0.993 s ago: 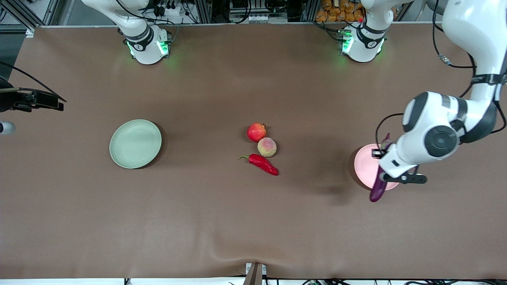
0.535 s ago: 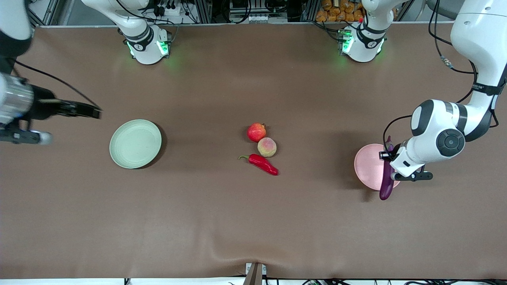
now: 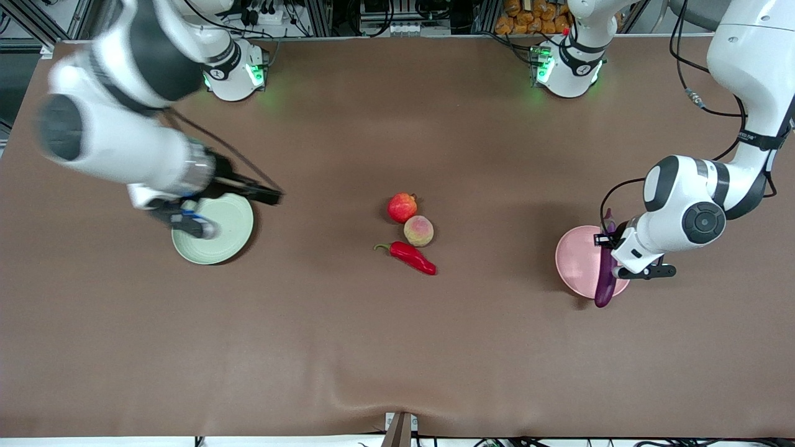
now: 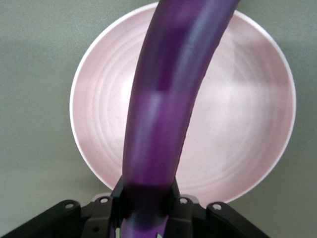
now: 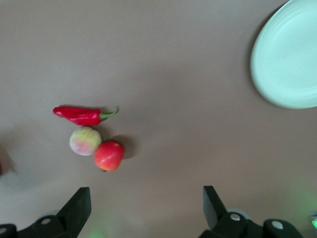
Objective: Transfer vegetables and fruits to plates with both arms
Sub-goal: 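Lower the eggplant onto the pink plate while the right gripper grasps the apple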
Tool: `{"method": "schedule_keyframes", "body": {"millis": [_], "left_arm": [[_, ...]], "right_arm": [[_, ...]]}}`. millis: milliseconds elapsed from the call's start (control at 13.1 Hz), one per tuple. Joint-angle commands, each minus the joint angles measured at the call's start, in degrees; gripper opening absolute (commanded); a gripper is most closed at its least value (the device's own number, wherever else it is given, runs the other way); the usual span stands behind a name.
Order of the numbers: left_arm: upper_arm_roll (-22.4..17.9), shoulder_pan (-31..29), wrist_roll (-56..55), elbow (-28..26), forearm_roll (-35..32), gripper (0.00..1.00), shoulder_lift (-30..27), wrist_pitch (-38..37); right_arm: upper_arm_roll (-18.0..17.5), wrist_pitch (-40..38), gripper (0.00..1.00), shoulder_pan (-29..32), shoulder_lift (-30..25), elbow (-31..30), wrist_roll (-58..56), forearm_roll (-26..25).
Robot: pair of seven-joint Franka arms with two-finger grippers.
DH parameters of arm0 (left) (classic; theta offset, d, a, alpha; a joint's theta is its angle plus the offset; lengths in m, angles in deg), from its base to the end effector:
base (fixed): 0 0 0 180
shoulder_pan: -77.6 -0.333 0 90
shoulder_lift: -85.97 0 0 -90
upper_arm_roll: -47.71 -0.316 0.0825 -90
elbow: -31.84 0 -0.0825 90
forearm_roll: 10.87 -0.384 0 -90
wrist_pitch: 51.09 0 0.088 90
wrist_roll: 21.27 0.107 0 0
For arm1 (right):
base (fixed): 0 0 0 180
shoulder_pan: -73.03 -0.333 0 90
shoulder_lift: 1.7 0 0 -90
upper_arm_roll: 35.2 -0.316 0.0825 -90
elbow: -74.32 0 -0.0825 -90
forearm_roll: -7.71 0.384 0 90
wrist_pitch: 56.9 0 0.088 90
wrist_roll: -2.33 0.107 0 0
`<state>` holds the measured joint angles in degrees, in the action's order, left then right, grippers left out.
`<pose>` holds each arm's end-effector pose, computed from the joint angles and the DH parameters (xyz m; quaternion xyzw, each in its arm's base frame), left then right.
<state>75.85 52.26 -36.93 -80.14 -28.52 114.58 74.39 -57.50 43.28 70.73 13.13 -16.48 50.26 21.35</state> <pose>0.5956 -0.0103 0.2318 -0.9954 -0.0244 0.0915 0.0148 0.5717 0.2598 0.4939 -0.9589 0.2280 0.1280 0.1099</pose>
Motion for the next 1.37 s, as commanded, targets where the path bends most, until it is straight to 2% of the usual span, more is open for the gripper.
{"method": "schedule_keyframes", "body": {"millis": [0, 382, 611, 916, 993, 1069, 1145, 1222, 1298], "left_arm": [[0.69, -1.64, -0.17, -0.70, 0.60, 0.00, 1.00, 2.92], [0.60, -1.81, 0.71, -0.61, 0.25, 0.00, 3.64, 8.55], [0.60, -1.81, 0.98, -0.61, 0.16, 0.00, 3.55, 8.55], [0.60, -1.90, 0.98, -0.52, -0.28, 0.00, 3.55, 8.55], [0.60, -1.90, 0.98, -0.52, -0.28, 0.10, 3.55, 8.55], [0.60, -1.90, 0.98, -0.52, -0.28, 0.34, 3.55, 8.55], [0.60, -1.90, 0.89, -0.52, -0.28, 0.73, 3.55, 8.55], [0.60, -1.90, 0.98, -0.61, -0.37, 1.00, 3.47, 8.55], [0.60, -1.82, 0.80, -0.61, -0.28, 1.00, 3.38, 8.47]], "right_arm": [[-4.05, 9.29, 1.00, -2.78, 3.09, -4.20, 10.21, 0.25], [-4.42, 24.50, 1.00, -15.26, 15.21, -3.94, 26.83, -11.06], [-4.33, 27.87, 1.00, -19.40, 20.15, -3.59, 31.34, -18.10], [-3.28, 32.43, 1.00, -22.22, 23.31, -3.59, 31.43, -20.93], [-3.19, 33.49, 1.00, -22.57, 24.10, -3.50, 31.43, -21.72], [-3.01, 34.28, 1.00, -23.09, 24.81, -3.50, 31.52, -22.16], [-2.32, 34.72, 1.00, -23.80, 25.25, -3.50, 31.52, -22.43], [-1.44, 34.81, 1.00, -24.85, 25.34, -3.50, 31.52, -22.52], [-0.56, 34.90, 1.00, -25.64, 25.43, -3.50, 31.52, -22.52]]}}
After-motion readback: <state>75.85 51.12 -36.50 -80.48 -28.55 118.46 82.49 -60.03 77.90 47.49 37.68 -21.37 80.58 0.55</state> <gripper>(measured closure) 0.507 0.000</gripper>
